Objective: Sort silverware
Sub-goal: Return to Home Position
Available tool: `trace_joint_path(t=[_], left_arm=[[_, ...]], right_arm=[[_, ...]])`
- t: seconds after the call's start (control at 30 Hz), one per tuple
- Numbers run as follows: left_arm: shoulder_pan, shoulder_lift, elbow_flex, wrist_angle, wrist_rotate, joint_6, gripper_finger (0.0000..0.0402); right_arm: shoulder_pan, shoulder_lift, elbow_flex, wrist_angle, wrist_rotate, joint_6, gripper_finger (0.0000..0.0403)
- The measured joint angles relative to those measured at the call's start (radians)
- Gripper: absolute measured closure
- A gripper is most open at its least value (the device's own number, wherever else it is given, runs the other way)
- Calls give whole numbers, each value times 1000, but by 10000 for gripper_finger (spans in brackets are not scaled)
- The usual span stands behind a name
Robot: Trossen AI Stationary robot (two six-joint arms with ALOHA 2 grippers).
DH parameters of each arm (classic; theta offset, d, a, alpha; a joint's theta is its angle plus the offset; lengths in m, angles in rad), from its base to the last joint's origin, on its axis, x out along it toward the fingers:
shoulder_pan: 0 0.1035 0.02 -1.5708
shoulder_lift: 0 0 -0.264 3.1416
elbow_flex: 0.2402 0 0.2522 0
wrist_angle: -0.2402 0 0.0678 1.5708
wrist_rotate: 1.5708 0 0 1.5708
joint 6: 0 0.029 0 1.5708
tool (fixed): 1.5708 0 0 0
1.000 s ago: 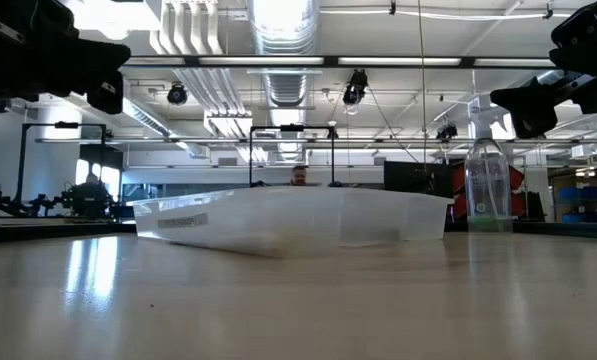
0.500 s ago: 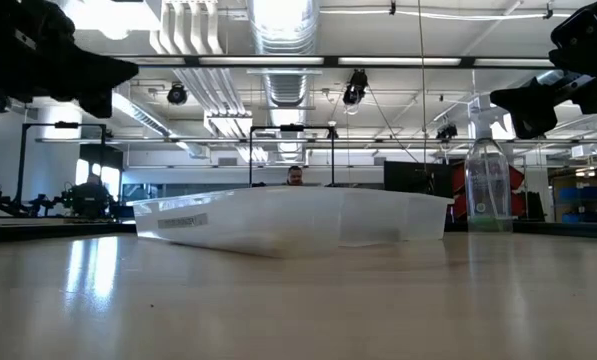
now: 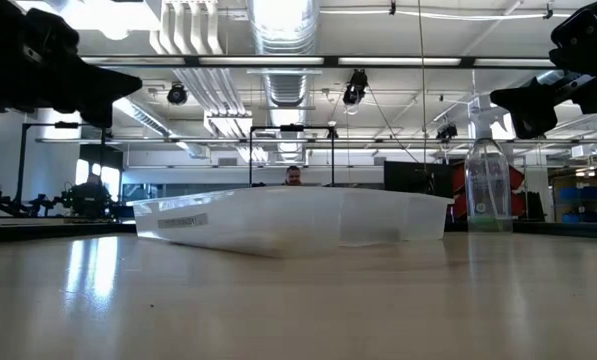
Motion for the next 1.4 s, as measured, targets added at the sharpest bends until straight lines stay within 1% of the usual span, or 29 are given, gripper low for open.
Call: trace_joint_path(t=[1.4], left_arm=[[0, 145, 1, -11, 12, -6, 402]], right_arm=[[0, 0, 0, 0, 0, 0, 89]])
